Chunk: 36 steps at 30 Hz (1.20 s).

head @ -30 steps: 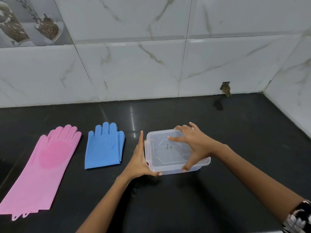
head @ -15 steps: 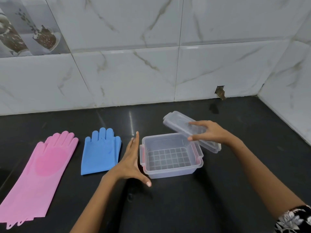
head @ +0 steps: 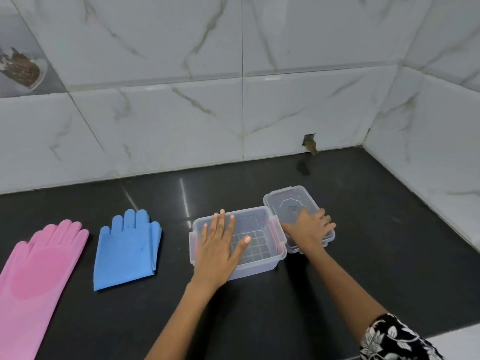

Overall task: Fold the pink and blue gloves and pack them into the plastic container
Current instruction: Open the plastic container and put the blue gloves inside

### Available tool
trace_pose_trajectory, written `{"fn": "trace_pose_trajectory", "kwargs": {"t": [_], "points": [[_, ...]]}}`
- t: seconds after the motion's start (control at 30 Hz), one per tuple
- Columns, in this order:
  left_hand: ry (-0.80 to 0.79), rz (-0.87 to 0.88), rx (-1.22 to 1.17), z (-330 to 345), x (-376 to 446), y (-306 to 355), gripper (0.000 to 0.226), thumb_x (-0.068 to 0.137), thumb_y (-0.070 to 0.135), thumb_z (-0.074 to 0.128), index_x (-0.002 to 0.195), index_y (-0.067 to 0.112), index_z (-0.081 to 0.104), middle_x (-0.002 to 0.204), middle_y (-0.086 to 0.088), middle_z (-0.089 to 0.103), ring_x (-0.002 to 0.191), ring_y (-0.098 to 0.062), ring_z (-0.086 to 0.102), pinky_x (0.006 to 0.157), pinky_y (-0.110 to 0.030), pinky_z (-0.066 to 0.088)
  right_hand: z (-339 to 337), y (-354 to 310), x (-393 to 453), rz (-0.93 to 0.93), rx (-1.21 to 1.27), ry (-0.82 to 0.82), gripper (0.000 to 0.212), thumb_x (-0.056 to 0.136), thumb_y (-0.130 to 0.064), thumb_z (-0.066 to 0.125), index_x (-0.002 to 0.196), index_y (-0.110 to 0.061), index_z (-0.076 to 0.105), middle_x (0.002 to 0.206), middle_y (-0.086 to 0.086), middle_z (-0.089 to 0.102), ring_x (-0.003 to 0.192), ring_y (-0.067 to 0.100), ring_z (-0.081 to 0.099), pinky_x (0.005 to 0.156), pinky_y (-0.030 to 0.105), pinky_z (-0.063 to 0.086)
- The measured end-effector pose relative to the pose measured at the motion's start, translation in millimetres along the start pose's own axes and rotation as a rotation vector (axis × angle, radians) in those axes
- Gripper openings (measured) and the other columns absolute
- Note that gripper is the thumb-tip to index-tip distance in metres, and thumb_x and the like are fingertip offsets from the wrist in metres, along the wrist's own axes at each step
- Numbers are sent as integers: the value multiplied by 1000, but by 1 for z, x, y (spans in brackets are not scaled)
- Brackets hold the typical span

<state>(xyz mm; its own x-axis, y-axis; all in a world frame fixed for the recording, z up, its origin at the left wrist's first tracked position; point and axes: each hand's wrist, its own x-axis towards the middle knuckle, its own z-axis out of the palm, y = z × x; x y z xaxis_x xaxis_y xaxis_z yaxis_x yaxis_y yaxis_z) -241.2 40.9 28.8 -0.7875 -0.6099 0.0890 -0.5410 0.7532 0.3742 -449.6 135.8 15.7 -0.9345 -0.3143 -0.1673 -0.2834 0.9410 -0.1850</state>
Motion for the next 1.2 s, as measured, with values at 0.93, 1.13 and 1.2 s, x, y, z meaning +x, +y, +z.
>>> {"fn": "trace_pose_trajectory", "kwargs": {"t": [0.93, 1.13, 1.2], "points": [[164, -165, -8, -3, 18, -33, 66, 97, 54, 19, 151, 17, 9, 161, -1, 7, 147, -12, 2, 116, -28, -6, 9, -48, -54, -661, 60, 83, 61, 97, -50, 22, 149, -20, 11, 160, 5, 3, 147, 23, 0, 118, 45, 0], [275, -120, -253, -28, -16, -53, 57, 97, 53, 27, 147, 27, 28, 158, 8, 15, 146, -4, 3, 118, -31, -2, -7, -53, -78, -764, 251, 133, 49, 96, -44, 39, 139, -21, 40, 155, 3, 26, 145, 23, 19, 118, 42, 6], [326, -171, -214, -35, -34, -76, 45, 98, 42, 42, 139, 22, 46, 154, 4, 29, 146, -13, 17, 119, -36, 11, -11, -63, -97, -864, 364, 124, 37, 95, -33, 49, 129, -18, 54, 148, 3, 40, 139, 22, 33, 116, 41, 19]]}}
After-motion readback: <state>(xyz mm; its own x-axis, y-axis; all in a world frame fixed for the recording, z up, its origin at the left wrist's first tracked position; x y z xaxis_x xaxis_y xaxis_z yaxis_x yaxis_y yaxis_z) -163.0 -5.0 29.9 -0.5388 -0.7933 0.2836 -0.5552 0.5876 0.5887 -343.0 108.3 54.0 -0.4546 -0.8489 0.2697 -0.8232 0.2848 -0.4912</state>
